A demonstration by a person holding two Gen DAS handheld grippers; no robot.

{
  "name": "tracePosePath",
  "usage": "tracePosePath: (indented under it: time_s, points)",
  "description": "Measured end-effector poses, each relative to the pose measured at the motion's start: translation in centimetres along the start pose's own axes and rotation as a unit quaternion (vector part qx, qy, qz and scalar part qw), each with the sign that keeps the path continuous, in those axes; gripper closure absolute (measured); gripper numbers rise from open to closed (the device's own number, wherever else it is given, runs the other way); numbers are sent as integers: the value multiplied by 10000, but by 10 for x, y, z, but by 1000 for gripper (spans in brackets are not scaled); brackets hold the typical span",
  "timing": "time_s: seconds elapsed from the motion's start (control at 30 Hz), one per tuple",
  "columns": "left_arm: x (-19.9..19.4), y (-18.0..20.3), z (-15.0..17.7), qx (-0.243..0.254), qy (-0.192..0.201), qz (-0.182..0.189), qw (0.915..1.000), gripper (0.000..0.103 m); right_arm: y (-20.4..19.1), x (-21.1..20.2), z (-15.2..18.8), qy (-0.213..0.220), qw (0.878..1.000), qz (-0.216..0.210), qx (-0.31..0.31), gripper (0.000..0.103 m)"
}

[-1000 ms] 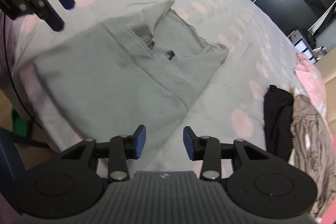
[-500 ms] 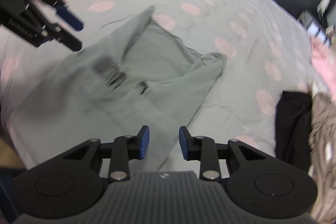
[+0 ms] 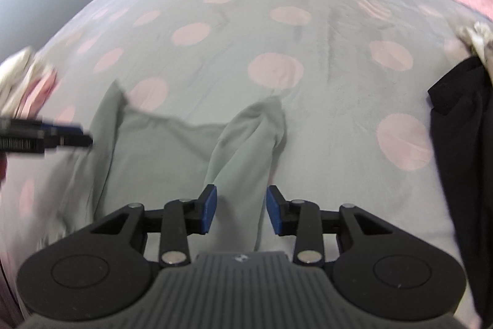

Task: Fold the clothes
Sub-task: 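Pinch the shirt hem with both grippers and lift it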

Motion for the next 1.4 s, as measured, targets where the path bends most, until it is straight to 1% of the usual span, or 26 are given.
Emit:
tracePosePath:
  time_s: [0.1,0.23,0.33,0.37,0.4,0.43,0.47,0.57,0.7,0.8,0.9,1.03,1.13,1.27,1.4]
  points:
    - [13,-8,-3,-15,-34,-15,10000,58,8,15,-12,12,9995,-82,300,60]
    - [30,-18,-9,-104,-47,-14,9999,58,13,35,-21,5,9985,-152,532,59]
    - [36,-22,-16,-132,60,7,9999,62,17,49,-27,-2,9974,-199,692,60]
    - [38,-21,-19,-101,96,-1,9999,66,18,54,-30,-4,9970,-214,746,61]
    - [39,-19,-20,-46,121,-2,9999,70,18,57,-31,2,9970,-217,739,69]
    - [39,-17,-21,17,142,13,9999,77,16,58,-31,21,9976,-223,662,77]
    - [39,-15,-22,69,169,43,9998,85,15,56,-32,47,9978,-244,610,87]
    - [32,-10,-26,102,262,206,9994,96,14,46,-36,137,9979,-303,551,93]
    - [10,-3,-33,138,495,458,9976,97,12,17,-43,381,9966,-512,514,93]
    - [-18,2,-36,127,780,701,9944,97,8,-11,-45,607,9949,-689,415,93]
    - [-51,6,-37,112,1064,977,9894,97,0,-44,-43,886,9915,-919,257,93]
    - [-98,16,-27,350,1390,1277,9814,97,-12,-91,-31,1223,9851,-1208,-102,93]
    - [-129,26,-12,557,1548,1479,9752,97,-25,-124,-13,1412,9790,-1379,-504,93]
    - [-162,46,15,1121,1573,1755,9654,97,-36,-159,21,1537,9694,-1593,-1060,93]
    - [-182,66,40,1768,1277,2025,9547,97,-39,-186,59,1531,9583,-1784,-1623,93]
Point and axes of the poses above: each gripper's, at about its wrist camera, not at the fingertips, and x roughly the way its jaws point, y to its right, z to its underside, the point moved 6 cm from there along x, roughly the way its jaws point, and after that the axes turned 4 degrees about y, right-handed, at the moved point
